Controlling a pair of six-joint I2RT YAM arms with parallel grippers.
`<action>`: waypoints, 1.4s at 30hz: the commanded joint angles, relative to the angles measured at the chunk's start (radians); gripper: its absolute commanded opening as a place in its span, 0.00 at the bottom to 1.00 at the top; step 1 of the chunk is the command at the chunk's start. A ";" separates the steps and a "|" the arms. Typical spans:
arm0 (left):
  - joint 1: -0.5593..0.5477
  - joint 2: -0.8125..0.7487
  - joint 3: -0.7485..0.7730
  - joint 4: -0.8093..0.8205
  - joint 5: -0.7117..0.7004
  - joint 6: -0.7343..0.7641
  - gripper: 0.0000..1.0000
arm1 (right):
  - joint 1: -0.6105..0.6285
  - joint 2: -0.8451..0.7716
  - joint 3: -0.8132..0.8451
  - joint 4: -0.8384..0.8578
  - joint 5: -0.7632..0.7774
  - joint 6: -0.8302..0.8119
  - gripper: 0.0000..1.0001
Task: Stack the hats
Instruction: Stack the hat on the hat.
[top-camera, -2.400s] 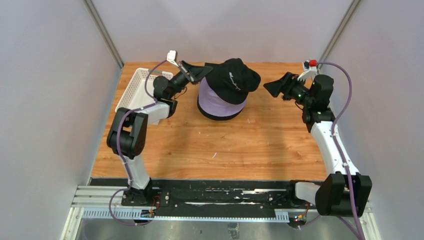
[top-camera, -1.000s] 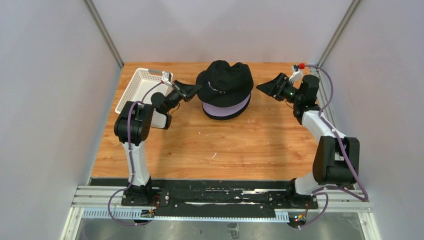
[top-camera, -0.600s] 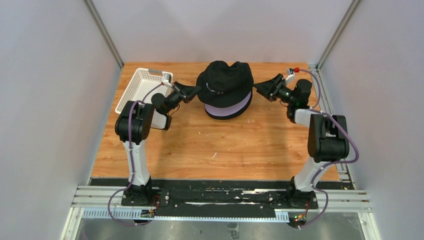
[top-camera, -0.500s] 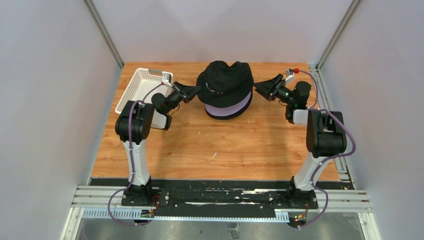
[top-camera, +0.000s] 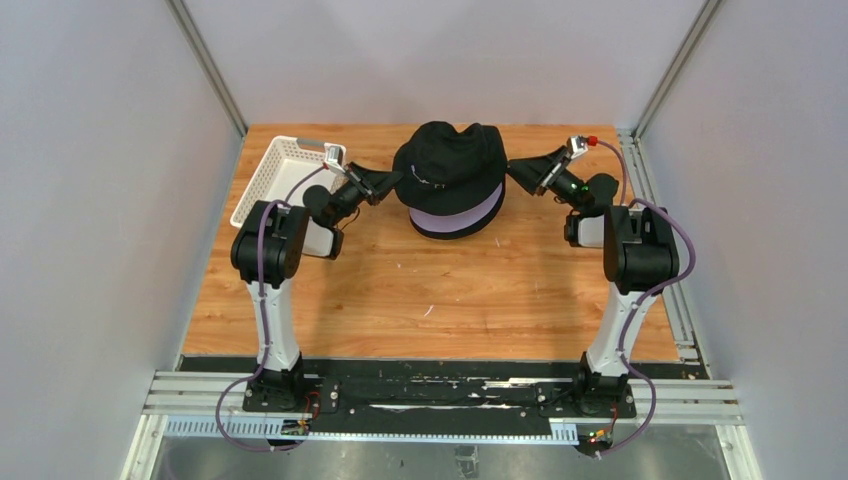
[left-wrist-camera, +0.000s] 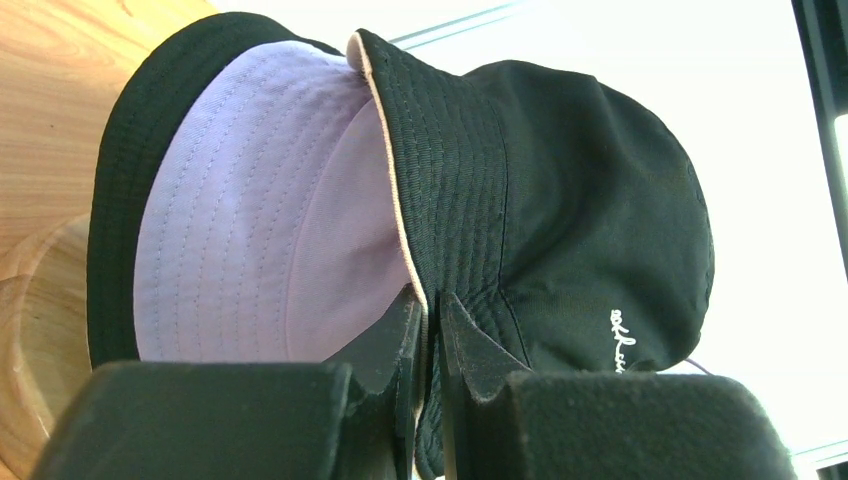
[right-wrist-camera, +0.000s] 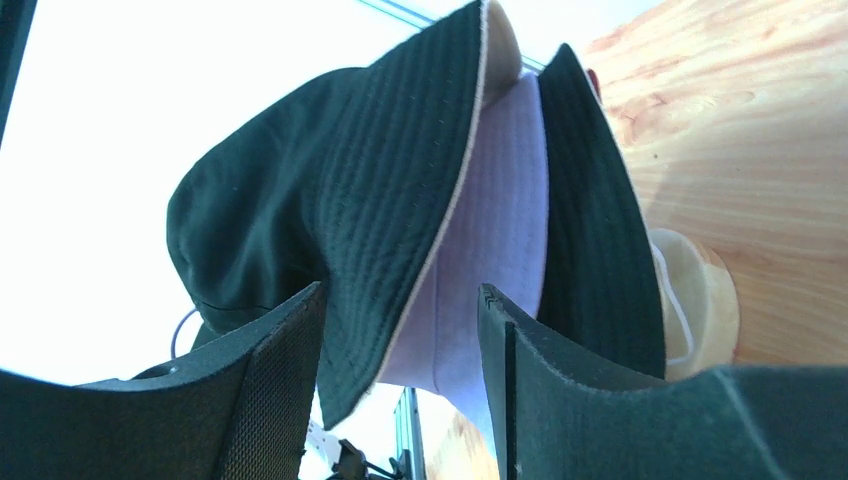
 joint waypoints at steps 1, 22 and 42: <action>0.012 0.025 0.019 0.053 0.004 0.018 0.14 | 0.016 -0.009 0.056 0.092 -0.028 0.042 0.55; 0.012 0.018 0.044 0.054 0.005 0.001 0.14 | 0.086 0.033 0.079 0.091 -0.026 0.080 0.44; 0.016 0.039 0.017 0.054 -0.006 0.014 0.14 | 0.056 0.015 0.041 0.090 -0.003 0.046 0.01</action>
